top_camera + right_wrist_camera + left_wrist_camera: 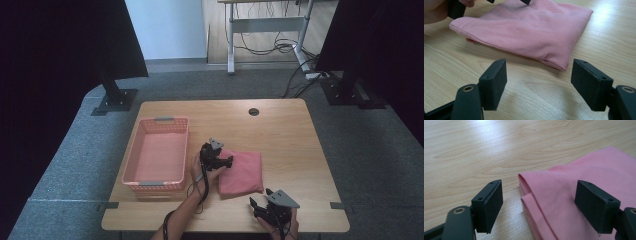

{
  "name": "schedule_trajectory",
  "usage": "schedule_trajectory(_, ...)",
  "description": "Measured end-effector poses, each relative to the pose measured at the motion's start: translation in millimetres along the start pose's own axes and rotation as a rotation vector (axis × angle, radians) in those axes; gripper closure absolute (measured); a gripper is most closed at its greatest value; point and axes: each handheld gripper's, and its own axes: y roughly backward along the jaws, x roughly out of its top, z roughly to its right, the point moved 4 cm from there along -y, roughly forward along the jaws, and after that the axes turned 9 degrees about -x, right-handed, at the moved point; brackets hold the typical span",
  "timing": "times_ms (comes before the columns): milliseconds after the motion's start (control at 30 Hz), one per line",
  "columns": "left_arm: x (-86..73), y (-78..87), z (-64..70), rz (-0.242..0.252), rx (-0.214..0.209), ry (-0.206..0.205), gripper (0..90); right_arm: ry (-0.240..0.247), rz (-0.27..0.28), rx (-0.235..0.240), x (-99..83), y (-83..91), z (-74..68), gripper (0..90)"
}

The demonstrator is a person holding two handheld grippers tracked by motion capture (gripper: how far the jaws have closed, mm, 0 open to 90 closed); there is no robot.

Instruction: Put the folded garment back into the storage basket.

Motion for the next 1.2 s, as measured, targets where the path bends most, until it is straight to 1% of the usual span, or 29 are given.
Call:
schedule_trajectory(67,0.5,-2.4,-0.6,-0.005,0.004,0.0,22.6,0.0,0.0,0.0,0.0,0.0,0.0,28.6)
schedule_trajectory(167,1.2,-6.1,-1.0,-0.016,0.012,-0.011,22.6,0.001,0.001,0.0,0.0,0.0,-0.1,28.5)
schedule_trajectory(300,-0.4,-10.9,-2.1,-0.029,0.014,-0.008,23.5,0.001,0.003,-0.001,-0.1,0.2,-0.1,28.6)
schedule_trajectory(367,-1.1,-12.2,-2.8,-0.024,0.005,-0.005,24.1,0.001,0.003,-0.001,-0.1,0.2,-0.1,28.5)
schedule_trajectory(400,-1.3,-12.6,-3.1,-0.021,0.0,-0.004,26.0,0.002,0.004,-0.002,-0.1,0.2,-0.1,28.5)
schedule_trajectory(467,-2.0,-13.2,-4.1,-0.018,-0.014,-0.008,28.0,0.004,0.004,-0.003,-0.1,0.2,-0.2,28.6)
schedule_trajectory(500,-2.1,-13.4,-4.7,-0.014,-0.023,-0.003,28.0,0.004,0.004,-0.003,-0.1,0.2,-0.2,28.6)
schedule_trajectory(567,-1.9,-12.8,-4.4,-0.006,-0.036,-0.005,39.7,0.004,0.003,-0.004,-0.2,0.2,-0.4,28.6)
schedule_trajectory(633,-2.1,-12.3,-2.7,0.0,-0.066,-0.014,49.7,0.004,0.003,-0.004,-0.2,0.2,-0.4,28.6)
schedule_trajectory(667,-2.2,-11.9,-1.6,0.003,-0.094,-0.01,53.9,0.005,0.003,-0.005,-0.2,0.2,-0.5,28.6)
schedule_trajectory(700,-2.3,-11.7,-1.6,0.004,-0.105,-0.006,57.3,0.005,0.004,-0.005,-0.2,0.2,-0.5,28.6)
schedule_trajectory(733,-2.3,-11.7,-1.6,0.004,-0.105,-0.006,60.3,0.005,0.004,-0.005,-0.2,0.2,-0.5,28.6)
schedule_trajectory(767,-2.4,-11.4,-1.8,0.007,-0.121,0.005,62.7,0.006,0.004,-0.005,-0.3,0.3,-0.5,28.5)
schedule_trajectory(800,-2.4,-11.4,-1.8,0.007,-0.121,0.005,64.8,0.006,0.004,-0.005,-0.3,0.3,-0.5,28.5)
schedule_trajectory(833,-2.5,-11.1,-2.1,0.008,-0.124,0.007,64.8,0.006,0.004,-0.005,-0.3,0.3,-0.5,28.5)
schedule_trajectory(933,-3.0,-9.9,-2.1,0.019,-0.125,0.015,70.8,0.006,0.003,-0.005,-0.3,0.2,-0.5,28.5)
schedule_trajectory(967,-3.0,-9.6,-1.2,0.027,-0.118,0.013,70.8,0.006,0.003,-0.005,-0.3,0.2,-0.5,28.5)
schedule_trajectory(1000,-3.2,-9.1,-0.5,0.029,-0.111,0.005,73.1,0.005,0.002,-0.005,-0.3,0.2,-0.5,28.4)
schedule_trajectory(1067,-3.2,-8.2,0.6,0.039,-0.102,0.004,74.0,0.005,0.003,-0.005,-0.4,0.3,-0.5,28.4)
schedule_trajectory(1100,-3.1,-7.5,1.2,0.038,-0.097,0.002,74.7,0.005,0.003,-0.005,-0.4,0.4,-0.4,28.4)
schedule_trajectory(1133,-2.6,-5.9,2.5,0.035,-0.085,-0.009,75.9,0.005,0.004,-0.006,-0.4,0.4,-0.4,28.4)
schedule_trajectory(1167,-2.6,-5.9,2.5,0.035,-0.085,-0.009,76.3,0.005,0.004,-0.007,-0.4,0.3,-0.5,28.4)
schedule_trajectory(1200,-1.8,-4.4,3.7,0.031,-0.085,-0.023,76.6,0.006,0.003,-0.007,-0.4,0.3,-0.5,28.4)
